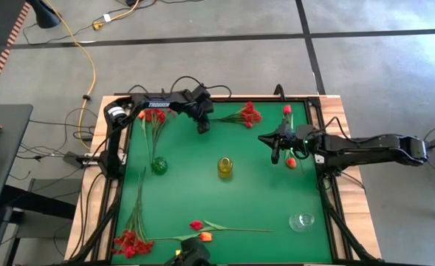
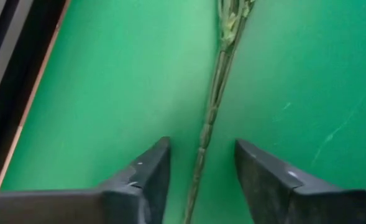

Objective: Sort flowers into vase by color
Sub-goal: Put the top right red flowers into the yellow vase

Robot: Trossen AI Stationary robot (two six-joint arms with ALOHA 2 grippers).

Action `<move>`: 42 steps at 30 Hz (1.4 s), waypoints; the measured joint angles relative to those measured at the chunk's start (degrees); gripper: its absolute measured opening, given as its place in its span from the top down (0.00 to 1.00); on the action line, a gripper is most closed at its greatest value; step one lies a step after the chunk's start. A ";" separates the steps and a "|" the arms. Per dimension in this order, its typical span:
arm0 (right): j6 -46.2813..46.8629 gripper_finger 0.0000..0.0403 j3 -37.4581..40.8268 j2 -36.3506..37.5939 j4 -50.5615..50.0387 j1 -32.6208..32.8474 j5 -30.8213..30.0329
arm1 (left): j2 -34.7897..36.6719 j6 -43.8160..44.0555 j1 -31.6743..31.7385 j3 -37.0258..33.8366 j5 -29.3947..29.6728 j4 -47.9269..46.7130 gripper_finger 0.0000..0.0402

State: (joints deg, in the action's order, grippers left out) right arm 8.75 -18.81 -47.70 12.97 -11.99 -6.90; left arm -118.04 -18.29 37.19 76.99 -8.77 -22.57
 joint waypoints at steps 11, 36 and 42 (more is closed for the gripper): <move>2.20 0.87 0.00 0.12 0.04 0.09 1.18 | -0.23 5.93 1.47 1.78 -0.24 -1.67 0.98; 11.81 0.87 0.00 0.06 5.06 0.39 2.58 | 31.84 23.17 -1.78 -16.90 -16.45 25.18 1.00; 7.83 0.87 0.02 -0.04 7.81 0.33 2.51 | 42.28 35.52 -2.40 -32.06 -16.40 41.21 1.00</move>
State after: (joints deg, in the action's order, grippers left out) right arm 16.58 -18.79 -47.75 20.78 -11.66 -4.38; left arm -75.76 17.23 34.79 44.93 -25.16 18.64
